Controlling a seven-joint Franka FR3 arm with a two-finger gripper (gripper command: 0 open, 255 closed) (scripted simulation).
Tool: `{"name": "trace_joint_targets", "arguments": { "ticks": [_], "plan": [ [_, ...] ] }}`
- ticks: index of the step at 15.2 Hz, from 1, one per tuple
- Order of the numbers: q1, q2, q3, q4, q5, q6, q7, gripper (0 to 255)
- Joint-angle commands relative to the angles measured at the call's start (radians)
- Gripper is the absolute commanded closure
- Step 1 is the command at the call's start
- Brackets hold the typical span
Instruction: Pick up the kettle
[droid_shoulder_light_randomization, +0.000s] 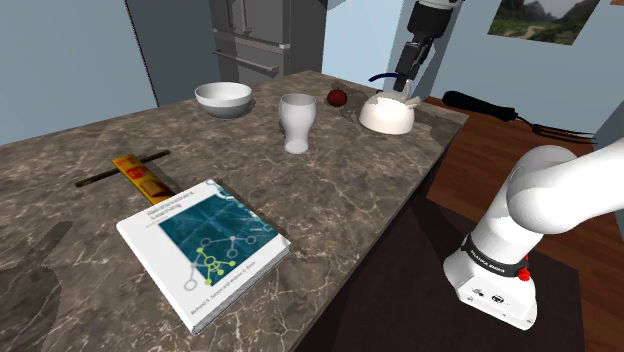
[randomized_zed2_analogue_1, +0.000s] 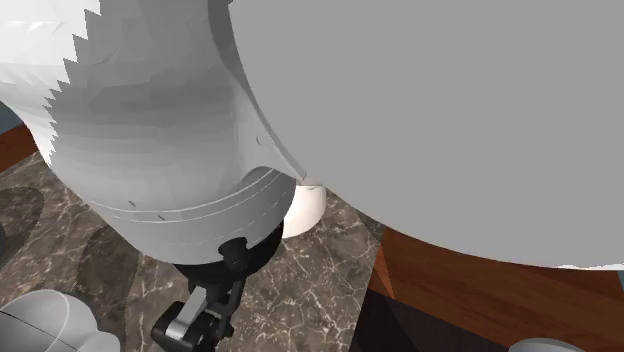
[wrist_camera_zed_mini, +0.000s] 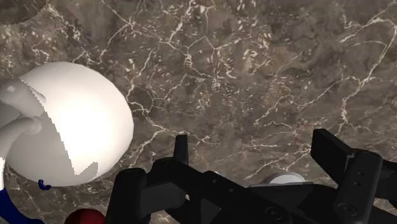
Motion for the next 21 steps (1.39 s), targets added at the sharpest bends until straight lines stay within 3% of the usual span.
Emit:
{"name": "trace_joint_targets", "arguments": {
  "ticks": [1,12,21],
  "plan": [
    [0.000,0.000,0.000,0.000,0.000,0.000,0.000,0],
    [-0.072,0.240,-0.217,0.162,-0.064,0.092,-0.199,0],
    [-0.104,0.502,-0.386,0.390,-0.021,0.126,-0.376,0]
  ]
}}
